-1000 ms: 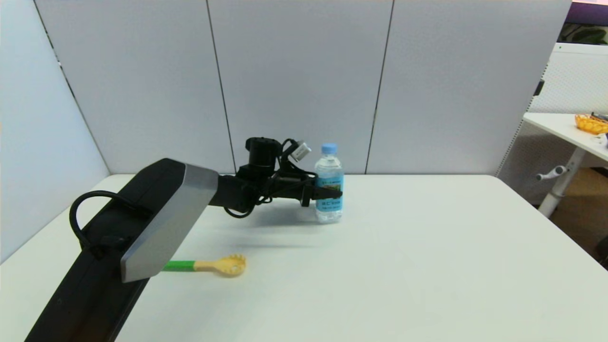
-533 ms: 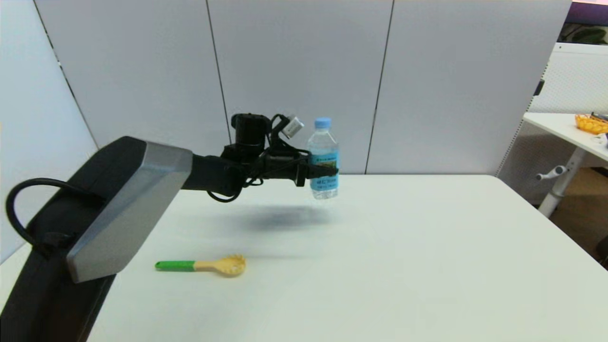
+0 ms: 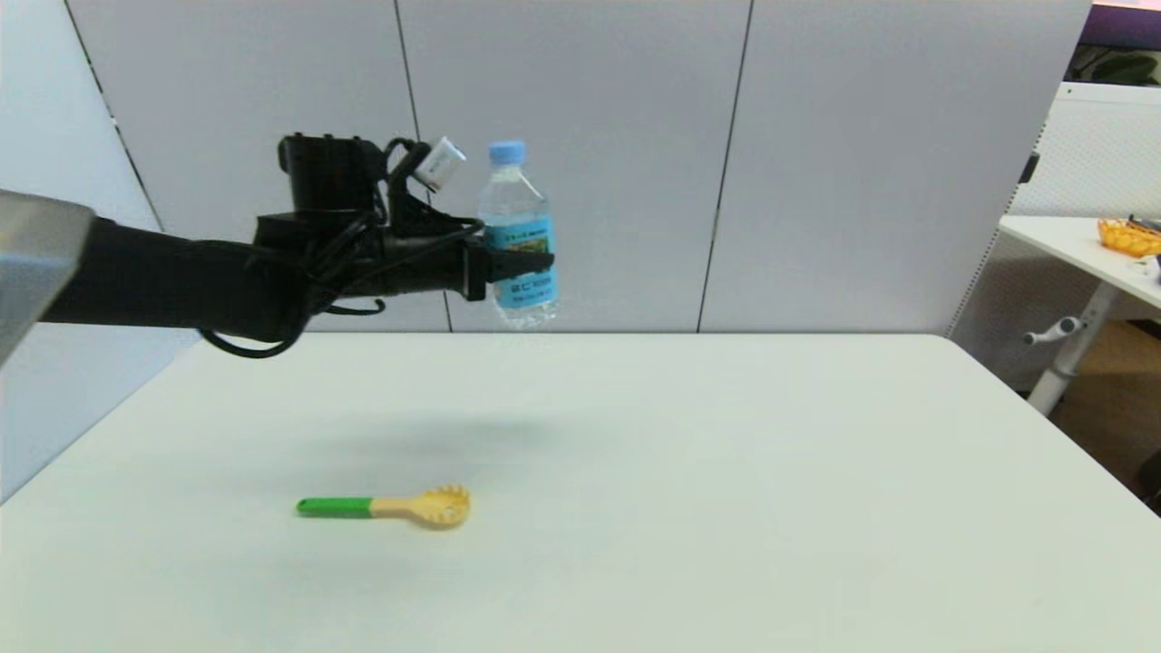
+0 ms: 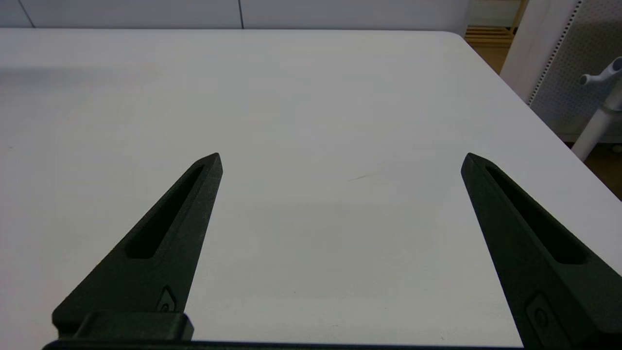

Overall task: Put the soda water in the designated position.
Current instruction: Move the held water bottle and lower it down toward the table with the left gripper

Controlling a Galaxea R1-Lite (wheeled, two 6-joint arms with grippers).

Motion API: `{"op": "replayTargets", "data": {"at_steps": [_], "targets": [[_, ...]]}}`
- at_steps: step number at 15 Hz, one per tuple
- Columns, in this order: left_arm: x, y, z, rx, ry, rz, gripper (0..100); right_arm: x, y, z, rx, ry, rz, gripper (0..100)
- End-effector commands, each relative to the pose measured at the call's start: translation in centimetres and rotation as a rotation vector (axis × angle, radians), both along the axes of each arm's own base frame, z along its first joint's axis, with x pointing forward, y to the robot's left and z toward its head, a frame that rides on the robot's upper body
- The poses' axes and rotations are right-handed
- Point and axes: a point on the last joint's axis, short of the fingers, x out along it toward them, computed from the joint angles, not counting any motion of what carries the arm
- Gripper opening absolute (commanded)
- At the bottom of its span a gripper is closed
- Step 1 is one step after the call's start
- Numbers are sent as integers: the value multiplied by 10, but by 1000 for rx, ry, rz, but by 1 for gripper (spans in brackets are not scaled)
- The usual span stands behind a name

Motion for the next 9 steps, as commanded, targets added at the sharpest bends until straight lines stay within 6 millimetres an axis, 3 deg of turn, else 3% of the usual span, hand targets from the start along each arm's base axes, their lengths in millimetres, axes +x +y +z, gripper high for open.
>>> {"op": "replayTargets", "data": {"at_steps": [1, 5, 9], "targets": [[-62, 77, 39, 58, -76, 326, 0, 0, 0, 0, 0, 1, 2, 100], [-107, 136, 39, 133, -36, 537, 0, 0, 0, 0, 0, 1, 0, 100], [-137, 179, 13, 212, 27, 697, 0, 0, 0, 0, 0, 1, 2, 100]]}}
